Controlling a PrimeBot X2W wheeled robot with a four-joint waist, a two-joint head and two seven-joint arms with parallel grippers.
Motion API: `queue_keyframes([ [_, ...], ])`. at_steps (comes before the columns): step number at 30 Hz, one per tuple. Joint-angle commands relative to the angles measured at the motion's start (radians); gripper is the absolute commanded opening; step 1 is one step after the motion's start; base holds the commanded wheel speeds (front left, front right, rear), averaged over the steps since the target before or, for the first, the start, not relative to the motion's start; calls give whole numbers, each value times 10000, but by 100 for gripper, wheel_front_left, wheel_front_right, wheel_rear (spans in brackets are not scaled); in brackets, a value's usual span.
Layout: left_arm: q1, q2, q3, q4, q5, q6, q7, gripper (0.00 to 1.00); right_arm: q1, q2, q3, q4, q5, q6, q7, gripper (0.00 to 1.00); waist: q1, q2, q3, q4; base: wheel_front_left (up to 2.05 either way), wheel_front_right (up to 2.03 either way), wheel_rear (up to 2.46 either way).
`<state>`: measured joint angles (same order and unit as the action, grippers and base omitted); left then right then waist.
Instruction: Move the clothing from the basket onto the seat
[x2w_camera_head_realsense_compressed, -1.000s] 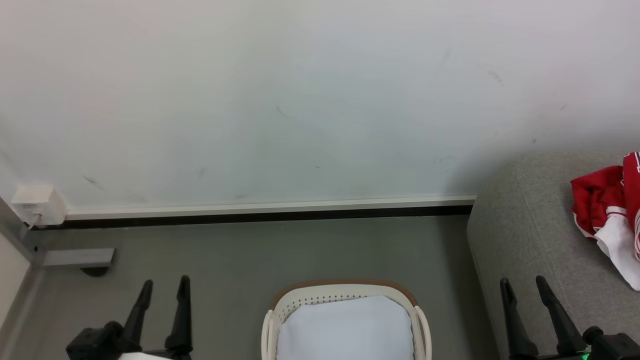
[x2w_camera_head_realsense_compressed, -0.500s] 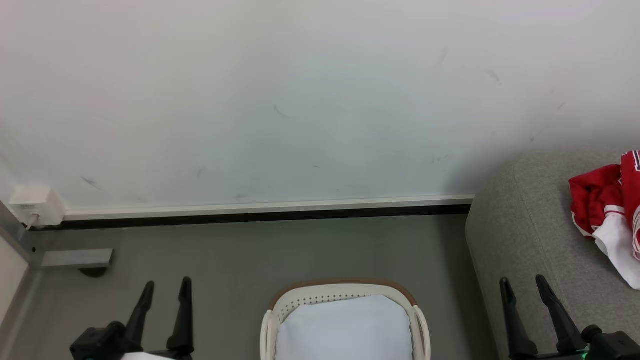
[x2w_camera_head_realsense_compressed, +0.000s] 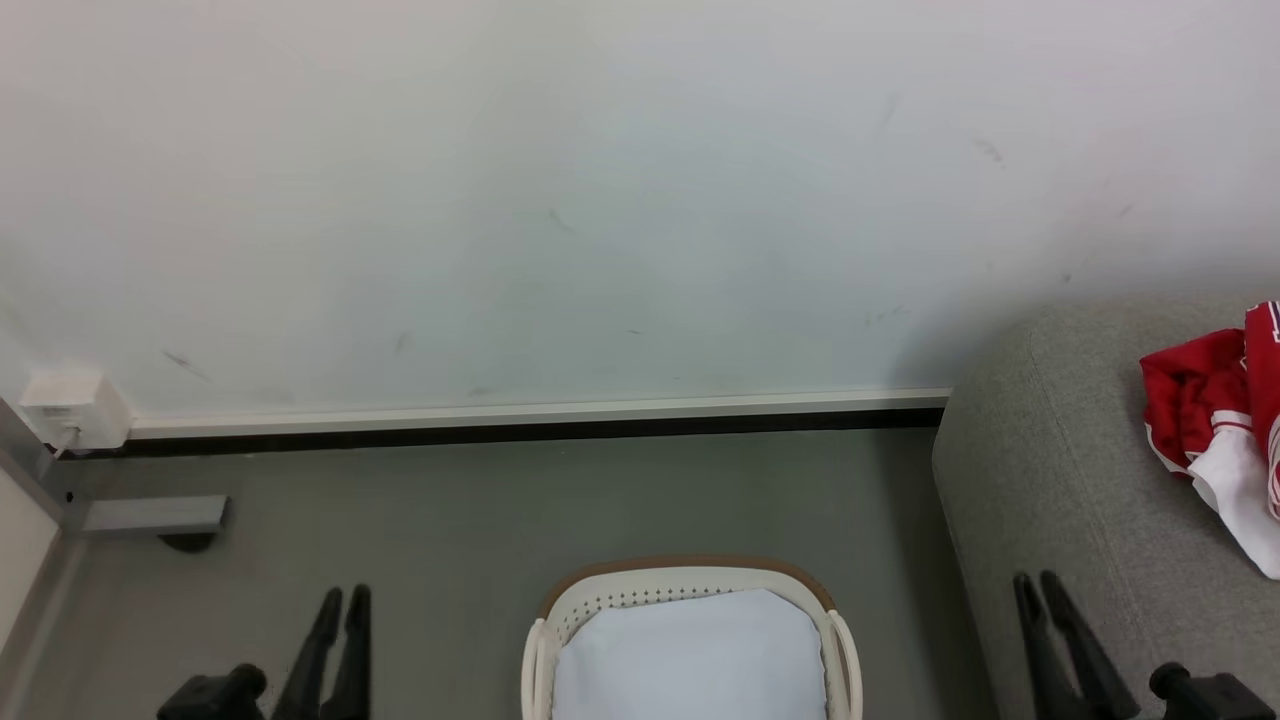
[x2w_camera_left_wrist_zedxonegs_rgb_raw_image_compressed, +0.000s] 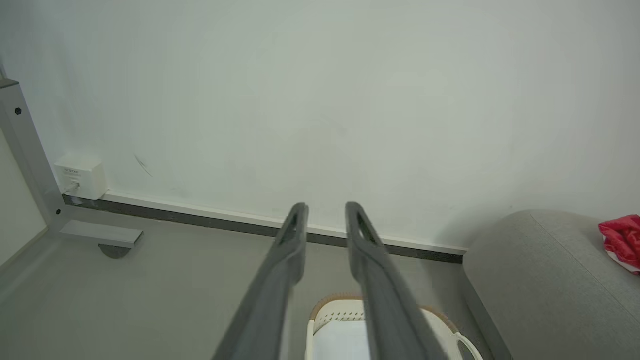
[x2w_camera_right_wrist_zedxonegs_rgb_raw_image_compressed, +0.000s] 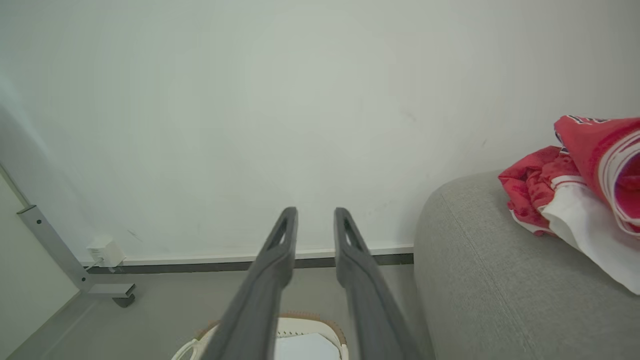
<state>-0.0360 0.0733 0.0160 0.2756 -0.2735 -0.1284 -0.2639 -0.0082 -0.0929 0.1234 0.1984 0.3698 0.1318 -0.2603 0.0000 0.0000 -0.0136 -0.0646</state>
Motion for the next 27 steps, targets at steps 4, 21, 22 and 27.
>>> queue_keyframes([
  [4, -93, -17, 119, 76, -739, -1, 267, 0, -23, 19, -105, 18, 723, -1, 185, 0, 0, 0, 4, 22, 0, 0, 0],
  [21, -242, -62, 294, -60, -3593, 0, 1031, 0, -305, 28, -529, 140, 3439, -3, 913, 0, 0, 0, 22, 109, 0, 0, 0],
  [22, -251, -65, 303, -66, -3745, 1, 1070, 0, -317, 30, -552, 146, 3586, -4, 952, 0, 0, 0, 23, 114, 0, 0, 0],
  [27, -289, -75, 340, -91, -4335, 5, 1235, 0, -365, 35, -636, 166, 4142, -4, 1101, 0, 0, 0, 28, 134, 0, 0, 0],
])
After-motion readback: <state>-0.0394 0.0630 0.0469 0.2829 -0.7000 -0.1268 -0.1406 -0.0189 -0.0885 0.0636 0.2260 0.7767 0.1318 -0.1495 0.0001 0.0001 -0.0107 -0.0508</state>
